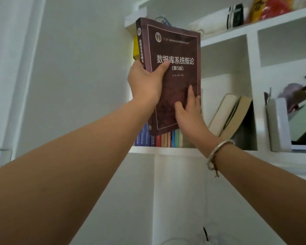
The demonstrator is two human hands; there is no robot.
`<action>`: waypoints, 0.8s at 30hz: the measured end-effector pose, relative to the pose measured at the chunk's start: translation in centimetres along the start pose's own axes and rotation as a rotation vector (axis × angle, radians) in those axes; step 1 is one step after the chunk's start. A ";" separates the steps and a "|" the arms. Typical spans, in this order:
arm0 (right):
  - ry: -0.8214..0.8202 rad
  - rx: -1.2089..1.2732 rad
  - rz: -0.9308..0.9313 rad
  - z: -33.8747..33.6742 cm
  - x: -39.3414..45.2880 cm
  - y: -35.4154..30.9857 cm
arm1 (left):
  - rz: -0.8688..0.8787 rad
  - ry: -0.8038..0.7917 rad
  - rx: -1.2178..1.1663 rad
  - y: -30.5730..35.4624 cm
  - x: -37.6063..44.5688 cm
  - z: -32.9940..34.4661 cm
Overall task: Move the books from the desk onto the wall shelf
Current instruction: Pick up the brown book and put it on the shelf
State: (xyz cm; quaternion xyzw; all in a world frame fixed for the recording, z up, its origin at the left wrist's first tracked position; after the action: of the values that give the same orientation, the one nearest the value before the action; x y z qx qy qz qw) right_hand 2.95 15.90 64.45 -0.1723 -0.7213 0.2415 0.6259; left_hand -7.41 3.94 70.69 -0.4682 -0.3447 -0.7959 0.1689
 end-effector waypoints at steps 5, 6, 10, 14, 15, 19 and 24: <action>0.018 -0.044 0.302 -0.5 3.4 5.4 | -0.091 -0.080 0.143 -4.5 -0.3 4.8; 0.016 -0.016 0.410 -0.1 3.6 6.9 | -0.112 -0.123 0.165 -5.7 -0.9 5.5; 0.082 0.266 0.612 1.6 7.7 13.8 | -0.039 -0.361 0.033 -8.5 -4.3 8.3; 0.129 0.438 0.666 1.4 7.9 13.5 | 0.130 -0.427 0.154 -10.0 -6.0 9.0; 0.156 0.457 0.666 1.1 7.5 12.7 | 0.196 -0.417 0.222 -10.1 -6.1 9.0; 0.222 0.563 0.673 0.4 6.9 11.8 | 0.315 -0.435 0.544 -10.9 -5.9 10.2; 0.228 0.630 0.652 -0.3 5.8 10.5 | 0.235 -0.549 0.728 -13.3 -5.5 12.2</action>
State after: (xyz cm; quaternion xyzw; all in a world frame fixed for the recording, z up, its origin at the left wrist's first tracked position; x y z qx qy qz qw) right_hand 1.75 27.78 63.27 -0.2171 -0.4474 0.6126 0.6143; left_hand -4.79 21.63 64.69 -0.6075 -0.5778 -0.4457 0.3138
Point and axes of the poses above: each hand's wrist, its own x-axis towards the middle knuckle, its own z-axis out of the palm, y = z × x, the point moved 8 cm from there along x, towards the middle knuckle, and after that the axes turned 8 degrees about x, right-handed, at the moved point
